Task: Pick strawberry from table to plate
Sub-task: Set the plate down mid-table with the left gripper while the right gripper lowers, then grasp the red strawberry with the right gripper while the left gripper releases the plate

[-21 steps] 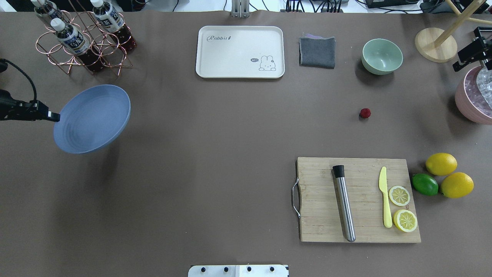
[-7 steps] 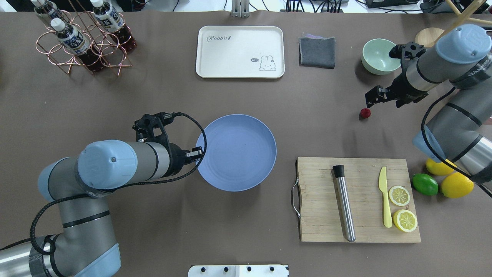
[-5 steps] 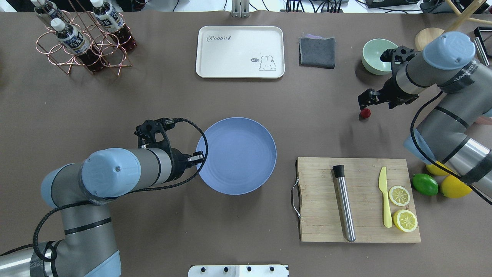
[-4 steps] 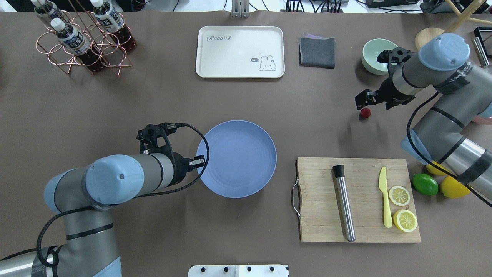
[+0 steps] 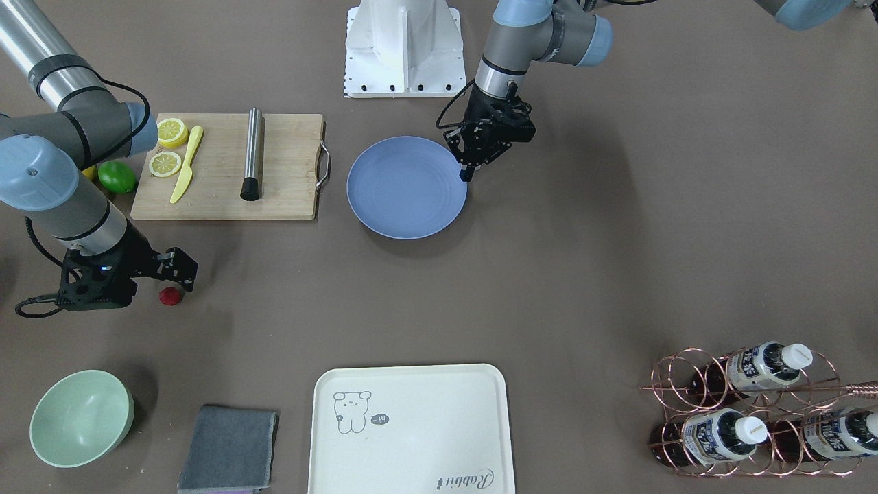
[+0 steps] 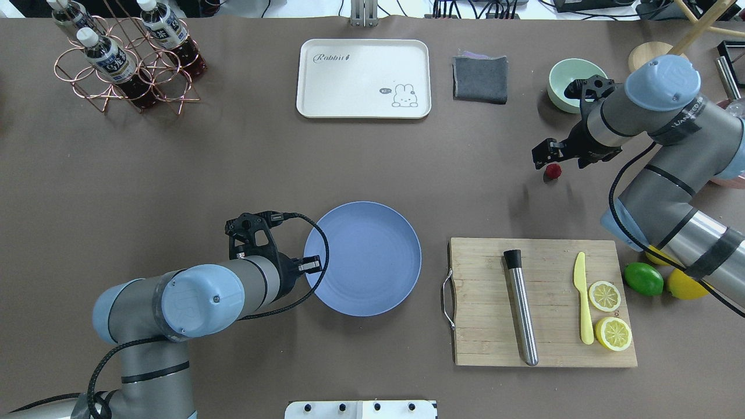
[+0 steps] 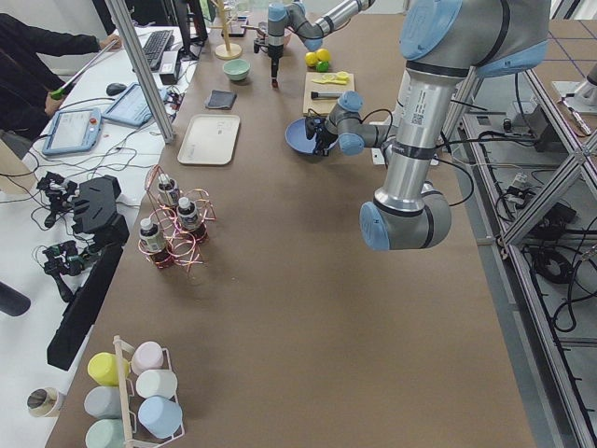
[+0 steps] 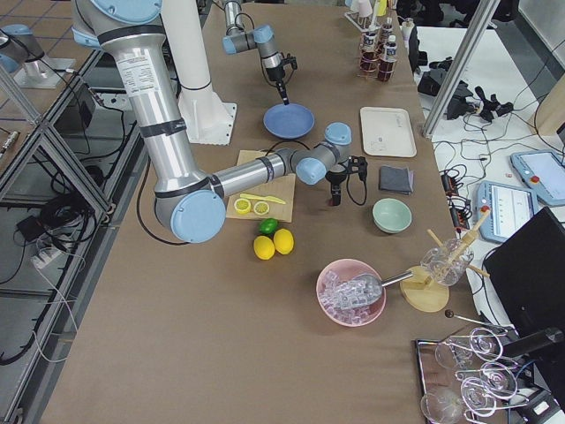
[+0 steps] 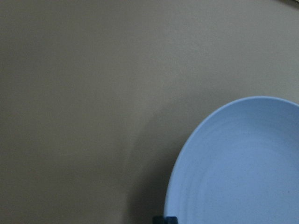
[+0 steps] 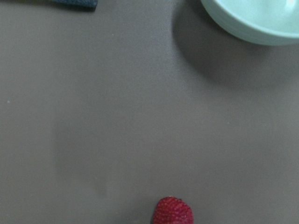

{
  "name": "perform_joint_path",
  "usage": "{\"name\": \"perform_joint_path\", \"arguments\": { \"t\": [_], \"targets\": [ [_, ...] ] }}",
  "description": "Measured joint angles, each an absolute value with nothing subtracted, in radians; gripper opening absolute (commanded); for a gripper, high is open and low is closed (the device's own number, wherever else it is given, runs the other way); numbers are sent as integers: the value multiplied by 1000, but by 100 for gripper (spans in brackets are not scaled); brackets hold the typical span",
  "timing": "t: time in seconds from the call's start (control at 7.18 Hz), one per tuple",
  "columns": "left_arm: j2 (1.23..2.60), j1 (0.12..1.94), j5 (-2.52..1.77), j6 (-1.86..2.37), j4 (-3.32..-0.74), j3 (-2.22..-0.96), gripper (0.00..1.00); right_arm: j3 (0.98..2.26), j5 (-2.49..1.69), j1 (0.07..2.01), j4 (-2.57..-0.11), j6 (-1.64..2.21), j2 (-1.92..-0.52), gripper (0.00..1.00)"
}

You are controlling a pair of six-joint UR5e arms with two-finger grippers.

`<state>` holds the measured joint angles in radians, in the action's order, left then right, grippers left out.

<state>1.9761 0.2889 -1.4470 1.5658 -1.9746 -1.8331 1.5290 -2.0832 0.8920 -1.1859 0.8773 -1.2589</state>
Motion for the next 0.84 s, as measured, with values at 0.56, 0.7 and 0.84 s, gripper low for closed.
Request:
{"name": "perform_joint_path", "arguments": {
  "t": [0.56,0.7,0.84],
  "targets": [
    [1988,316,-1447,1564,-1970,-1838,98,1505,-2080,888,-1186,877,-1247,99],
    [1988,323,-1449,1562,-1969,-1843,98,1484,-2079,887,-1186,877,-1233,99],
    [1988,332,-1454,1559,-1969,-1851,98,1459,-2078,886,-1184,876,-1220,99]
  ]
}}
